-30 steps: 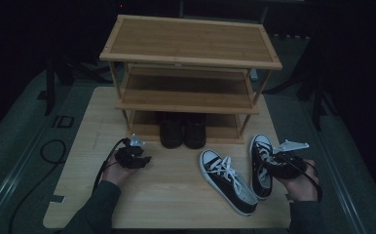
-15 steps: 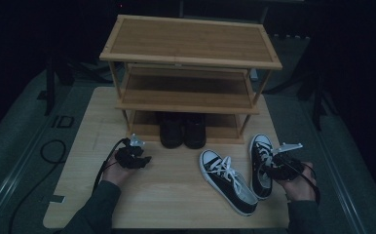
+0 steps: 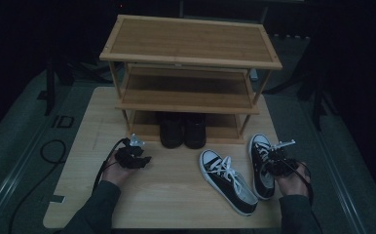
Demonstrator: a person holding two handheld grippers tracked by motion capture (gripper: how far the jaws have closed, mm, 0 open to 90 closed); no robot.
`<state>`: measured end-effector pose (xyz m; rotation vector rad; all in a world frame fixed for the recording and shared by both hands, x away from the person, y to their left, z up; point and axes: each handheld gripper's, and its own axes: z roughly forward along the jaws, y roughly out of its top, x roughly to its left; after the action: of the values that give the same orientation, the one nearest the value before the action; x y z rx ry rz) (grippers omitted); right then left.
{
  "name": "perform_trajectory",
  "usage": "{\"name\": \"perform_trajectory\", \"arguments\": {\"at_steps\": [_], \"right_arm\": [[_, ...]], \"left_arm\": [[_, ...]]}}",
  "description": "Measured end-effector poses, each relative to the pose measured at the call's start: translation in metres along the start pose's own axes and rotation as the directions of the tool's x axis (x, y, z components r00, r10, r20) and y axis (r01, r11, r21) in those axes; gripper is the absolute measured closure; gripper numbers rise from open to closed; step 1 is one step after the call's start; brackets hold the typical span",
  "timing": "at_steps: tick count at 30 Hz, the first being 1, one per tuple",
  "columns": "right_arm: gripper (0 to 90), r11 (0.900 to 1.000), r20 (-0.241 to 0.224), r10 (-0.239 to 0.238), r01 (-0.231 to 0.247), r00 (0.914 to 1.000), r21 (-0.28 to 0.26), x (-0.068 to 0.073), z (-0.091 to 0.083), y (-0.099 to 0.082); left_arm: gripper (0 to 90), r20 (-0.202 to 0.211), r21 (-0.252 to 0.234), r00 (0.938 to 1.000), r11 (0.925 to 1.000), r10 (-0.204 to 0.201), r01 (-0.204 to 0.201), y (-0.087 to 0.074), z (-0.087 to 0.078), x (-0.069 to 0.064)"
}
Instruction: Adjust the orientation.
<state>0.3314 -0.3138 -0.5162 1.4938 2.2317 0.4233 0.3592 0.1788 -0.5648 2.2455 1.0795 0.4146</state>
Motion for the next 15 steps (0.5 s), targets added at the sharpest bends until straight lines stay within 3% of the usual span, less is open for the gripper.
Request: {"name": "perform_trajectory", "arguments": {"at_steps": [7,15], "right_arm": [[84.7,0.9971,0.035,-0.043,0.045,0.9985,-0.062,-0.004,-0.005,-0.008],[84.7,0.9895,-0.006,-0.088,0.086,0.9961,-0.116,-0.002,-0.014,-0.012]], "left_arm": [[54.5,0.001,0.003,1.0,1.0,0.0,0.0,0.0,0.0,0.0],[54.5,0.001,-0.002,1.0,1.0,-0.004,0.004,0.0,0.0,0.001]]}}
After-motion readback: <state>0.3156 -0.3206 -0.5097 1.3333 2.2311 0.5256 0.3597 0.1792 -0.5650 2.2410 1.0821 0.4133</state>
